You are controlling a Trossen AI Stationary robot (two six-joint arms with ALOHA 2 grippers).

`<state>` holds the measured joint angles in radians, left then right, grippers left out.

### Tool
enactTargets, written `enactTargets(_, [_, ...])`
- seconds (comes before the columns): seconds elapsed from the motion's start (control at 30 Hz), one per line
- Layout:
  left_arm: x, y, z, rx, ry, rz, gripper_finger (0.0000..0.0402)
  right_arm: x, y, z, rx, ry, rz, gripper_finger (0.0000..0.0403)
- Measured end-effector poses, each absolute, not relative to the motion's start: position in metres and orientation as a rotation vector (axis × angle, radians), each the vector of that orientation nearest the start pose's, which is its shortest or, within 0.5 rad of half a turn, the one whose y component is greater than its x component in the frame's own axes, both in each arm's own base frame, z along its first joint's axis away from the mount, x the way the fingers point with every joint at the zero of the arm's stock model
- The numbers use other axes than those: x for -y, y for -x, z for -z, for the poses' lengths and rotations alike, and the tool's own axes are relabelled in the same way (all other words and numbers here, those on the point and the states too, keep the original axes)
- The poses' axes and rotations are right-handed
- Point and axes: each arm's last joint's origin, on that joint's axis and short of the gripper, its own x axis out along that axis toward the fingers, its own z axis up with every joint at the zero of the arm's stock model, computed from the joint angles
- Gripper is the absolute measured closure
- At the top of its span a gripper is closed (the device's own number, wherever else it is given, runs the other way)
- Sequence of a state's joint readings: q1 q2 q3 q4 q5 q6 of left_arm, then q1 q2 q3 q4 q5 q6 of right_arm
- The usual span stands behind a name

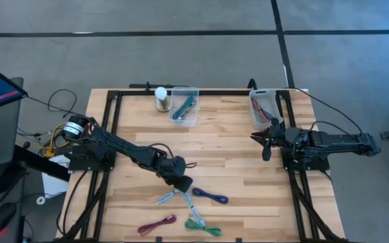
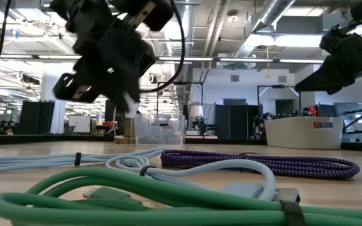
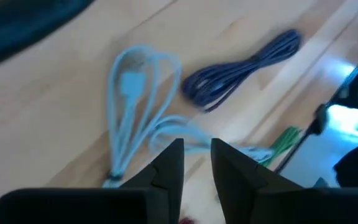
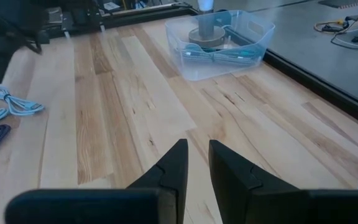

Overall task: Pick & Place USB Port
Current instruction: Put the top light blue charger cable into the transparent bin

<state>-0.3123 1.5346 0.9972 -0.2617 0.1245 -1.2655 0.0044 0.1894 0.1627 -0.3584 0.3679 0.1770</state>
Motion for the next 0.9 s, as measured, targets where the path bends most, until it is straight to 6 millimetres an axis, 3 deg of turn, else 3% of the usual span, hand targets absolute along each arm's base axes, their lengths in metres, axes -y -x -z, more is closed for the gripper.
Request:
enactTargets(0.2, [0.114,-0.31,-0.237,-0.878,1.076,-0.14,0.0354,0.01,-0.095,-0.171,-0.347,-0.101,0.391,0.0345])
enactTargets(0.47, [0.13,-0.329,-0.231,-0.95,1.06,-0.125,0.0395,0.01,-0.095,-0.171,-0.347,-0.101,0.391,0.0345])
enactTargets(0.73, [0.12,-0.317,-0.227,-1.163,0.987,-0.304,0.0396,0.01,-0.095,-0.171,-0.35,-0.1,0.391,0.0345])
enactTargets(0.9, [0.114,-0.321,-0.239,-1.159,0.96,-0.322,0.0396,0.01,-0.095,-0.171,-0.347,-0.101,0.391,0.0345])
